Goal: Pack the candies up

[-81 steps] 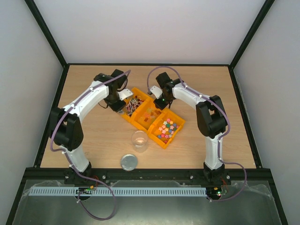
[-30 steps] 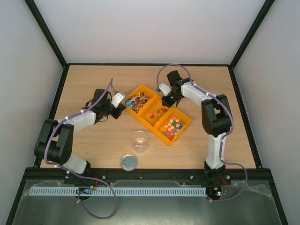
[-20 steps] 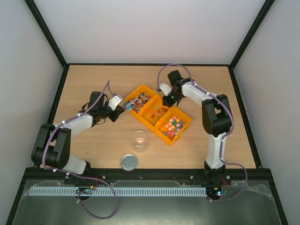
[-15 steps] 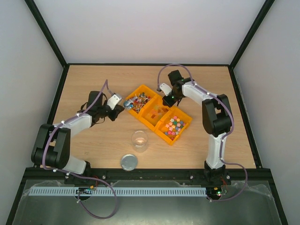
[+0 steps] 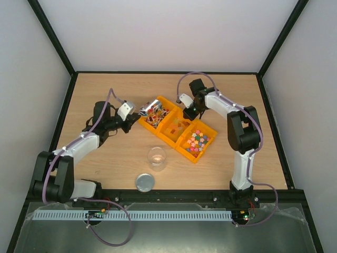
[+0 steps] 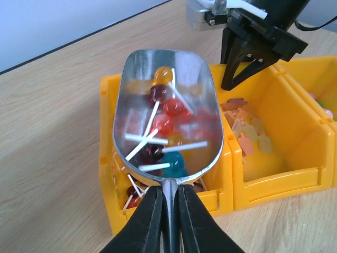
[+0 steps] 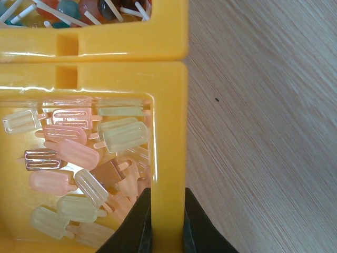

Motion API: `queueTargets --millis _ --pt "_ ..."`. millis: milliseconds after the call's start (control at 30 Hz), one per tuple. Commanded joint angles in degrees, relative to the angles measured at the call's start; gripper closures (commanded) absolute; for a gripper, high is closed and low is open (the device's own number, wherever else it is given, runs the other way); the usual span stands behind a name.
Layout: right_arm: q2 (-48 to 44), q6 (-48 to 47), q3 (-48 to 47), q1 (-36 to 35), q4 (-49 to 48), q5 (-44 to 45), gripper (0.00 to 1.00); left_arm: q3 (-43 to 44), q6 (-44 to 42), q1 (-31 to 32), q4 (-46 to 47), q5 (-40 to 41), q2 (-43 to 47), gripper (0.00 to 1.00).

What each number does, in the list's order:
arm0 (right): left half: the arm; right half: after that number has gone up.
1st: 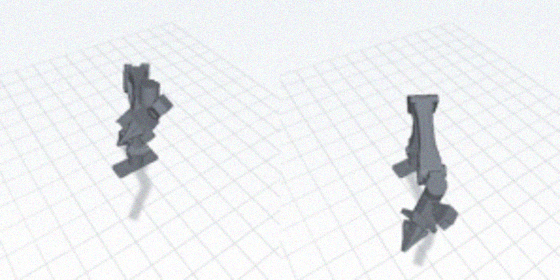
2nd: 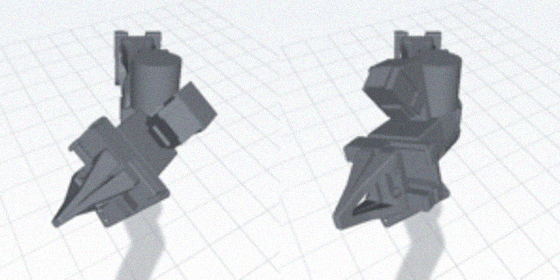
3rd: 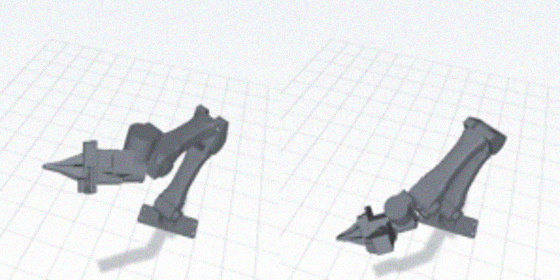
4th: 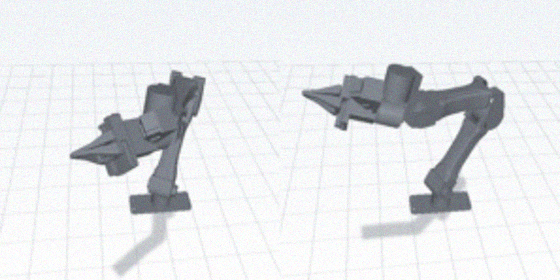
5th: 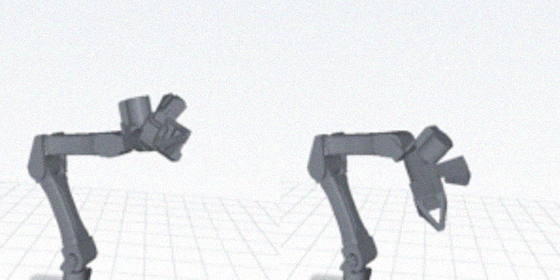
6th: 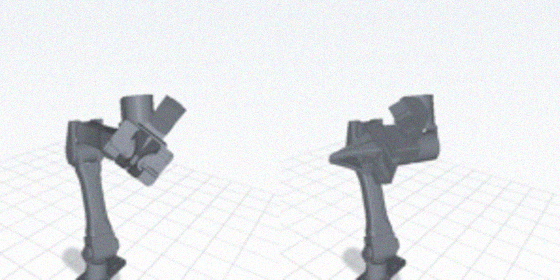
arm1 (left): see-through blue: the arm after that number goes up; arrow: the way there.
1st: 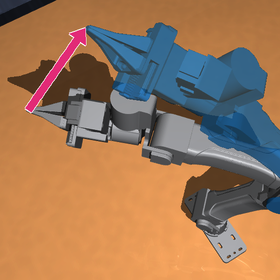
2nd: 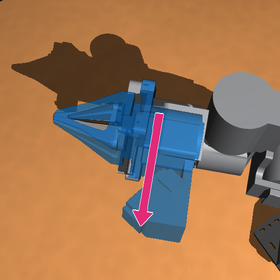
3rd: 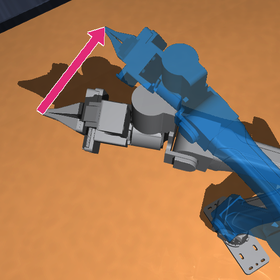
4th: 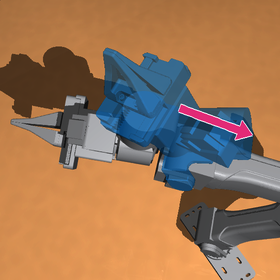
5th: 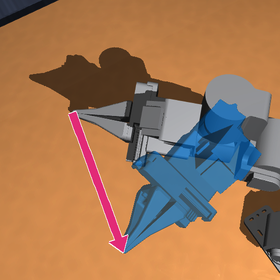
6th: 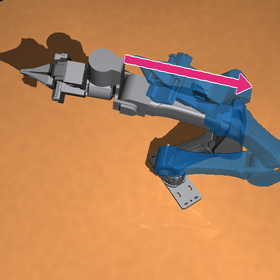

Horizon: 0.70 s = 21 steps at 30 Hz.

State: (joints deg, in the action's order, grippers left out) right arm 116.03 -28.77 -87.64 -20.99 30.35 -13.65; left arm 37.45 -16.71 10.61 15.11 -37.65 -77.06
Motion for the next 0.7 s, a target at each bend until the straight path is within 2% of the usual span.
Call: queueTargets --millis 0,133,367,500,667 --pt "0.24 -4.40 -0.01 0.32 2.59 0.60 0.99 -1.46 2.25 -0.33 4.47 -3.94 3.24 0.98" --pt "0.34 -5.32 -0.13 0.34 2.85 1.05 0.99 -1.34 -1.50 -0.70 -1.49 -5.52 7.60 0.98" --pt "0.10 -6.87 0.15 0.42 3.35 1.17 0.99 3.32 -20.81 -5.63 -31.32 -12.19 18.20 0.98" --pt "-0.01 -7.83 0.27 0.51 3.79 1.08 0.97 6.79 -31.41 -9.48 -47.41 -15.71 21.27 0.98" --pt "-0.35 -8.83 0.44 0.51 4.12 1.17 0.92 10.37 -46.96 -11.93 -64.89 -15.93 23.06 0.98"
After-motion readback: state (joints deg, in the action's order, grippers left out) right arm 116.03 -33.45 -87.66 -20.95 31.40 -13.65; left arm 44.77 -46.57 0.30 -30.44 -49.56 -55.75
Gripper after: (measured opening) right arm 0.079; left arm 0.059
